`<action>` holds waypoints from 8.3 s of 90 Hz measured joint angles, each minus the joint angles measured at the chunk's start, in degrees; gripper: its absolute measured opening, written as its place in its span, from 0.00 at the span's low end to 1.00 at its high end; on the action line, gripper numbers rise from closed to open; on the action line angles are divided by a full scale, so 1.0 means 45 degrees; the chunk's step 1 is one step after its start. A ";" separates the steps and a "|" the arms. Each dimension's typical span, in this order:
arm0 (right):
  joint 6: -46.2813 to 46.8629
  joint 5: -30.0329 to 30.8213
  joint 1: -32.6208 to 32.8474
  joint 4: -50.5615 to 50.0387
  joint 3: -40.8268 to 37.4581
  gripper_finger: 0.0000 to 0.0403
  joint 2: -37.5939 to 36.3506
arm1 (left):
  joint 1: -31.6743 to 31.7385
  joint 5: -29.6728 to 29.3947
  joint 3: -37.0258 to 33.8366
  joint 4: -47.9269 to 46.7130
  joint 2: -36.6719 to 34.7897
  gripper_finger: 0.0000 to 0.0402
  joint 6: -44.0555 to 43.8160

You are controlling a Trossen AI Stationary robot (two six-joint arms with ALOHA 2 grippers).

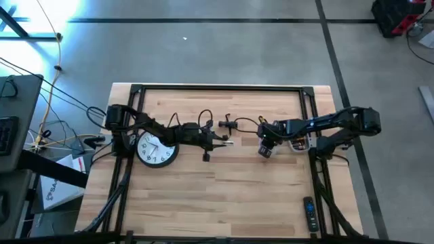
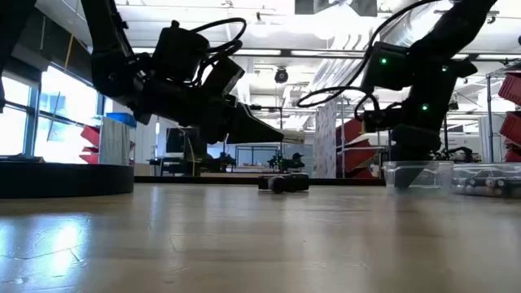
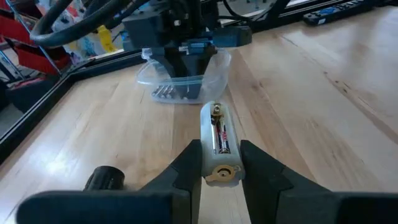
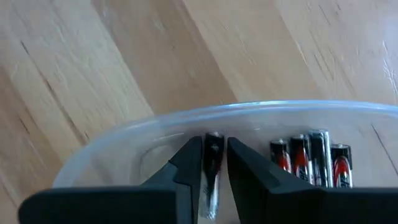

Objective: Insert battery
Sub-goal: Insert the silver battery into the white battery case

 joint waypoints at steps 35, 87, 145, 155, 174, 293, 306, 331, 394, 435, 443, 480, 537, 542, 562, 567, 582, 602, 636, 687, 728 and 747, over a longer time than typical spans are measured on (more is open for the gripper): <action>0.0022 0.0002 -0.0101 0.0257 -0.0026 0.02 0.0099 | 0.0000 0.0005 0.0000 -0.0032 0.0000 0.16 -0.0199; 0.0267 0.1576 0.0260 -0.0734 -0.0136 0.00 -0.4024 | -0.0010 0.0153 -0.0495 0.1248 0.0000 0.16 -0.0644; -0.4025 0.0470 0.2777 1.4350 -0.0092 0.00 -0.0730 | 0.0000 0.0871 -0.0495 0.2255 0.0000 0.16 -0.1750; -0.4531 -0.0098 0.2860 1.6699 -0.0092 0.00 0.0399 | -0.0001 0.1013 -0.0495 0.2840 0.0000 0.16 -0.2212; -0.5218 -0.0631 0.2853 1.8708 -0.0087 0.00 0.1428 | 0.0000 0.1982 -0.0495 0.4623 0.0000 0.16 -0.2993; -0.7136 0.0852 0.3810 1.8306 -0.0083 0.00 0.0207 | 0.0165 0.3172 -0.0495 0.6927 0.0000 0.16 -0.4221; -0.7116 0.0852 0.3810 1.8230 -0.0083 0.00 0.0207 | 0.0165 0.3172 -0.0495 0.6955 0.0000 0.16 -0.4221; -0.6752 0.0992 0.3809 1.7728 -0.0083 0.00 0.0212 | 0.0395 0.3231 -0.0500 0.6921 0.0007 0.16 -0.4470; -0.5694 0.2130 0.3810 1.6542 -0.0084 0.00 -0.0334 | 0.0840 0.3653 -0.0505 0.6110 0.0005 0.16 -0.4119; -0.4643 0.2125 0.3810 1.5415 -0.0083 0.00 -0.0604 | 0.0850 0.3651 -0.0505 0.6128 0.0005 0.16 -0.4092; -0.4557 0.2125 0.3811 1.5402 -0.0083 0.00 -0.0604 | 0.0860 0.3649 -0.0505 0.6115 0.0007 0.16 -0.4085; -0.4022 0.1902 0.3786 1.4940 -0.0083 0.00 -0.0614 | 0.0855 0.3661 -0.0510 0.5935 0.0005 0.16 -0.3954; -0.3970 0.1396 0.3781 1.3959 -0.0083 0.00 -0.1437 | 0.0860 0.3799 -0.0510 0.6186 0.0005 0.16 -0.4101; -0.3811 0.1416 0.3781 1.3950 -0.0083 0.00 -0.1440 | 0.0860 0.3848 -0.0510 0.6232 0.0005 0.16 -0.4109; -0.3454 0.1738 0.3786 1.3896 -0.0083 0.10 -0.1440 | 0.0860 0.3857 -0.0510 0.6227 0.0005 0.16 -0.4139; -0.3444 0.1824 0.3786 1.3896 -0.0083 0.13 -0.1440 | 0.0860 0.3858 -0.0510 0.6227 0.0005 0.16 -0.4143; -0.3365 0.2396 0.3781 1.3861 -0.0083 0.18 -0.1440 | 0.0860 0.3899 -0.0510 0.6222 0.0005 0.16 -0.4143; -0.3428 0.2426 0.3786 1.3866 -0.0083 0.18 -0.1440 | 0.0860 0.3900 -0.0510 0.6221 0.0005 0.16 -0.4147; -0.2636 0.0945 0.4117 1.2659 -0.0087 0.18 -0.1197 | 0.1987 0.3792 -0.1224 0.5797 -0.0221 0.16 -0.4159; -0.5368 0.1305 0.4032 0.5337 0.5420 0.18 0.3463 | 0.2618 -0.0787 -0.4353 0.2364 -0.4076 0.16 -0.2308; -1.3636 -0.0726 0.3023 -0.3942 1.3560 0.29 0.8796 | 0.2618 -0.2501 -0.5482 0.0432 -0.5921 0.16 -0.2569; -1.6359 -0.0817 0.2861 -0.5349 1.5846 0.41 1.0135 | 0.2613 -0.2501 -0.5600 0.0398 -0.5945 0.16 -0.2856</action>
